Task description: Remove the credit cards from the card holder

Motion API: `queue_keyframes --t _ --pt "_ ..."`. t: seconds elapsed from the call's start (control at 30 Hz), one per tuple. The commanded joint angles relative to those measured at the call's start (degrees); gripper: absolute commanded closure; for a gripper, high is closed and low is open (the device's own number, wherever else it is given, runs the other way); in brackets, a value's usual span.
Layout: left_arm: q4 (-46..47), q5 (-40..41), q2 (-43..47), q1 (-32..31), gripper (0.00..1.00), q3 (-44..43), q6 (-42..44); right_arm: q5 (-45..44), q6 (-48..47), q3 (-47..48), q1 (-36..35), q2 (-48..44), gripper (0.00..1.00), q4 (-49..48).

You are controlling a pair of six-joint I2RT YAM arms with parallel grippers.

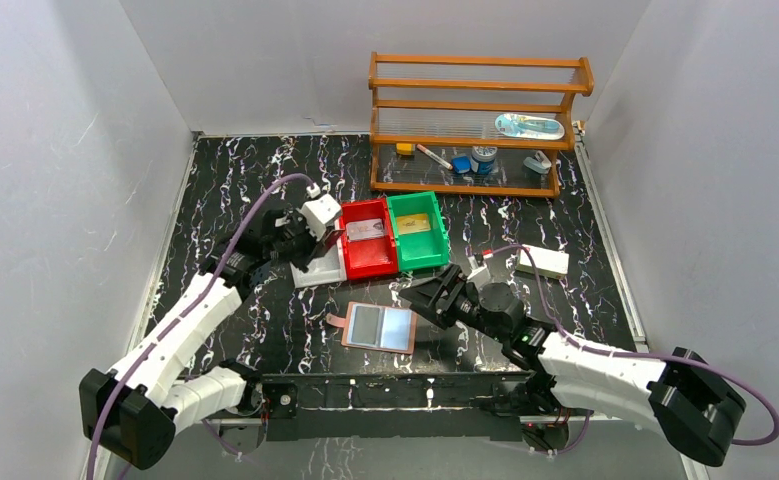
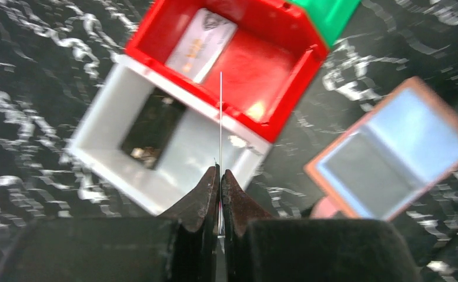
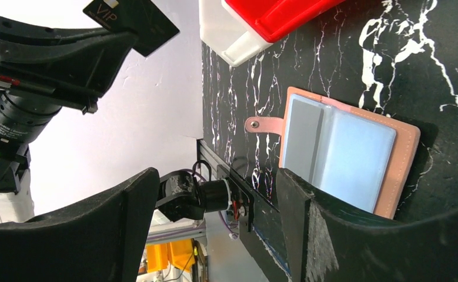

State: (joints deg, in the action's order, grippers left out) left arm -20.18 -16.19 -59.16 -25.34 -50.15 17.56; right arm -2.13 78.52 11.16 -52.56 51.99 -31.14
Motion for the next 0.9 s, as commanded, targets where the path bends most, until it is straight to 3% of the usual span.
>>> queue_keyframes --t 0.0,0.27,0.87 --pt "-3.55 9.00 -2.46 -0.23 1.00 -3.37 19.79 -2.15 0.82 -1.34 0.09 -1.75 0.18 -0.42" --pt "-4.33 13.44 -8.30 -0.24 1.00 -3.46 32.55 -3.26 1.60 -2.22 0.13 -3.65 0.18 0.63" --pt "7.84 16.60 -21.99 0.77 1.00 -2.41 36.00 -6.16 3.34 -4.93 0.17 -8.40 0.16 2.64"
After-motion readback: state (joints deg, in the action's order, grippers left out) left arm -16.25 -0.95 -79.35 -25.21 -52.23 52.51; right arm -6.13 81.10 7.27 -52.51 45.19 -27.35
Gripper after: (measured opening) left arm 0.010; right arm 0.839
